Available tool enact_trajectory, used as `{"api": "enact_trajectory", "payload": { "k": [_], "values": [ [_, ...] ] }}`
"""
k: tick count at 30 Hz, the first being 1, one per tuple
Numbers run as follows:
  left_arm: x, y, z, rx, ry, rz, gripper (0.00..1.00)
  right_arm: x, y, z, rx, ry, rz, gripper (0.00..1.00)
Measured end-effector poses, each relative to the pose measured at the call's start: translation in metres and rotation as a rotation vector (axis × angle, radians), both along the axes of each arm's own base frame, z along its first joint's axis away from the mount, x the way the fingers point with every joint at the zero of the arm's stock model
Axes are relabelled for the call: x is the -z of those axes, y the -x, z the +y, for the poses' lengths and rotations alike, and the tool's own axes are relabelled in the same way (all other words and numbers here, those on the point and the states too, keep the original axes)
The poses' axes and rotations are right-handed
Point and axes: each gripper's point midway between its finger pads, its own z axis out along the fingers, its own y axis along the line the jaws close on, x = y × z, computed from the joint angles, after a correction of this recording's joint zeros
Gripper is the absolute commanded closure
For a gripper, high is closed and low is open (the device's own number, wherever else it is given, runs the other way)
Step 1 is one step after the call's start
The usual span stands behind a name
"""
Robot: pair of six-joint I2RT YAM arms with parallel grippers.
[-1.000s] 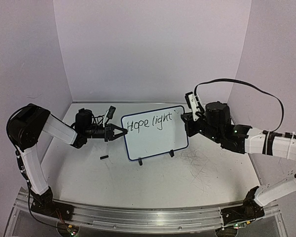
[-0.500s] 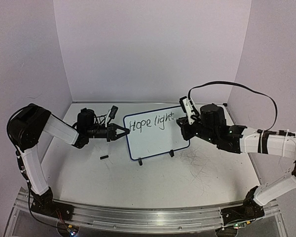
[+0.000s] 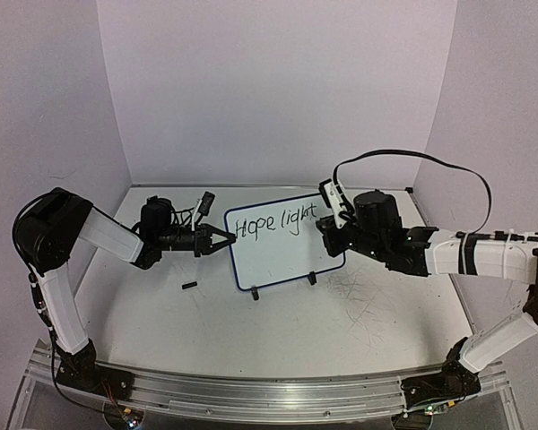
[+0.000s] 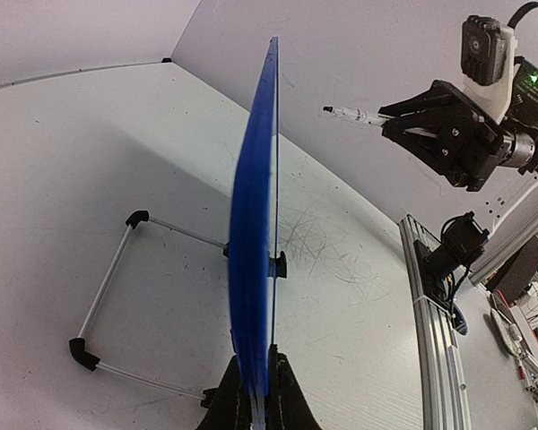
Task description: Write a sentence on the whiteboard
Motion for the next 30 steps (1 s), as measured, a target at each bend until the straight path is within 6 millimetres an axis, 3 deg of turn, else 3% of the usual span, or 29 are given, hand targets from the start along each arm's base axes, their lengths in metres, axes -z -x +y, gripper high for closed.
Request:
{"api": "enact_trajectory", "payload": {
  "k": [17,30],
  "values": [
    [0.000,0.000,0.000,0.001,0.000,-0.001,1.00,-0.012,-0.022,-0.032,0.219,-0.020,-0.060,1.00],
    [0.000,0.000,0.000,0.001,-0.001,-0.002,1.00,0.007,-0.035,-0.043,0.279,-0.012,-0.027,1.00]
  ]
}}
